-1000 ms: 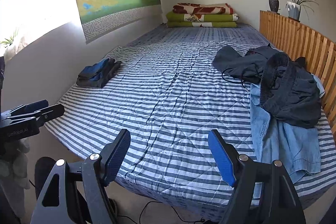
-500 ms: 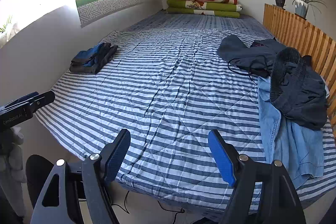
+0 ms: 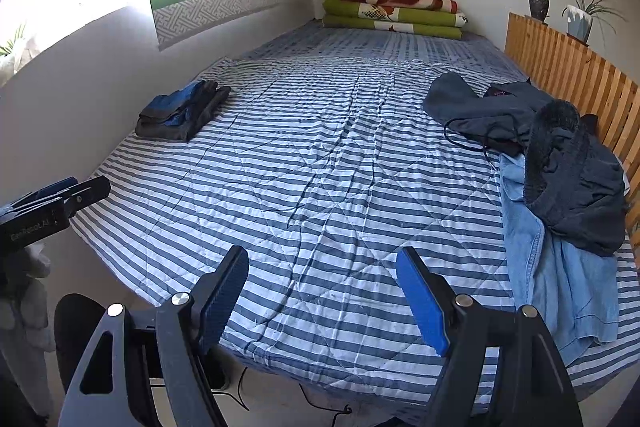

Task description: Organize objects

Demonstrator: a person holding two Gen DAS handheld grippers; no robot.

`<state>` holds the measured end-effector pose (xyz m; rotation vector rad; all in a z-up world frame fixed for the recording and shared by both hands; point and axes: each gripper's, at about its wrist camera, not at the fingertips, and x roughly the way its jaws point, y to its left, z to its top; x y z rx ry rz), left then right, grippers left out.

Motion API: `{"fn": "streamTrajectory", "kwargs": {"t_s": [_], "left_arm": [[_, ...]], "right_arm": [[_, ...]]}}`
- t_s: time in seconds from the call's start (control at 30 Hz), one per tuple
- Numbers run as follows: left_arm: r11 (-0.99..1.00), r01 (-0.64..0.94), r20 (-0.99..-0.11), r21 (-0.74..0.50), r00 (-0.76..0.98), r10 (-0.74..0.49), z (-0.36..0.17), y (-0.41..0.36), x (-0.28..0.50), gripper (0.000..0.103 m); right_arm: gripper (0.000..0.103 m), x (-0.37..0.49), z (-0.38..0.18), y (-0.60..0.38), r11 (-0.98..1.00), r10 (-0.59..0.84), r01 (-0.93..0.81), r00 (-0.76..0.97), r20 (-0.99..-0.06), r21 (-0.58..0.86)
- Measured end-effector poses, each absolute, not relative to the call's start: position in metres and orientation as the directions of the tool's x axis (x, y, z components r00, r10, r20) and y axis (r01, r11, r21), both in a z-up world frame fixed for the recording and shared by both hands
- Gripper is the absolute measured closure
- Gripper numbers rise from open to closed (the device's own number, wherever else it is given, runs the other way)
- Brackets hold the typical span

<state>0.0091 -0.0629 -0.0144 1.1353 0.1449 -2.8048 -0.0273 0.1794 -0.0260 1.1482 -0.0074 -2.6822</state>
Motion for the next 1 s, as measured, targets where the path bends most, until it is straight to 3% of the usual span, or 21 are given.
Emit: {"fn": "streamTrajectory", "kwargs": {"t_s": [1.0], "left_arm": [[-0.988, 0.151, -0.704, -0.025, -0.705, -0.09, -0.007, -0.045, 0.026, 0.014]], "right_arm": [[0.03, -0.011, -0.023, 0.187, -0.975, -0.205, 0.205, -0.684, -0.7, 0.085]]}}
